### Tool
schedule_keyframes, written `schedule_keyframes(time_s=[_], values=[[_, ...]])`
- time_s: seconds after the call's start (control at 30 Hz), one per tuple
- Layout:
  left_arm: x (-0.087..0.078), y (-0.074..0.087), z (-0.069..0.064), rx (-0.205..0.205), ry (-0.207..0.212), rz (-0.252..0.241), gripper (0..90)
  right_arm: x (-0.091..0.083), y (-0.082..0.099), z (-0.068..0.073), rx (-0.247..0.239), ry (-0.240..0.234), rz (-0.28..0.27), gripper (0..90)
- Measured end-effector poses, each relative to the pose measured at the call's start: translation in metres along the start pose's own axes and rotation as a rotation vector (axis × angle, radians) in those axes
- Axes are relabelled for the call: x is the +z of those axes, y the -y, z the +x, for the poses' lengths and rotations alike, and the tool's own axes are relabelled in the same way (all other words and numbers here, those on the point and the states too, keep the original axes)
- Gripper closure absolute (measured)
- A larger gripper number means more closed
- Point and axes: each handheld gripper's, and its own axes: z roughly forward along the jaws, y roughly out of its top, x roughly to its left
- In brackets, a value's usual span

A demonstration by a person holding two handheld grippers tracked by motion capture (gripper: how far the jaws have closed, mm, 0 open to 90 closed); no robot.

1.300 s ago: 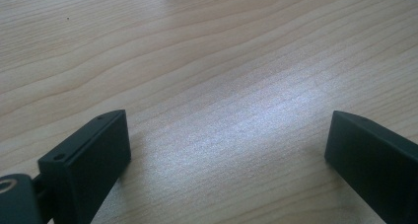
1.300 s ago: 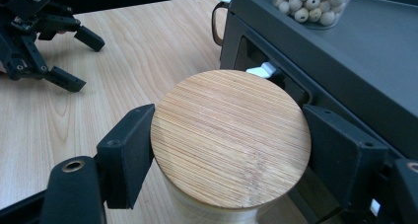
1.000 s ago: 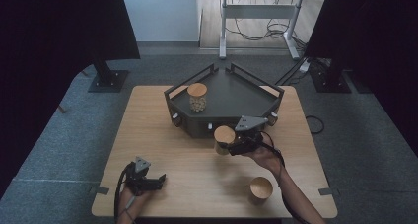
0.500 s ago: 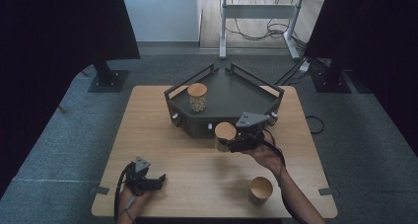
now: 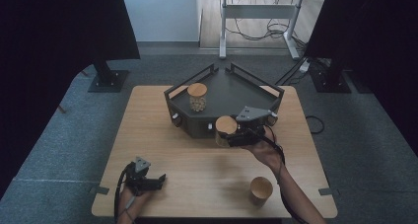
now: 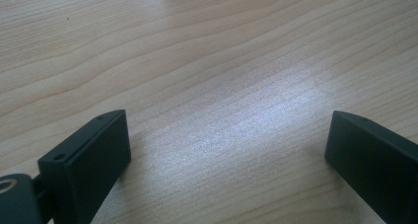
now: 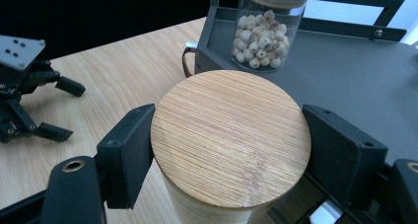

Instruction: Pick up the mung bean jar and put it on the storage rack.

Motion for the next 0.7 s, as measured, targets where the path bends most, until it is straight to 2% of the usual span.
schedule_keyframes(time_s=[0.7], values=[[0.0,0.0,0.0,0.001,0.0,-0.001,3.2,-0.004,-0.026,-0.004,0.036,0.056,0.003,23.5]])
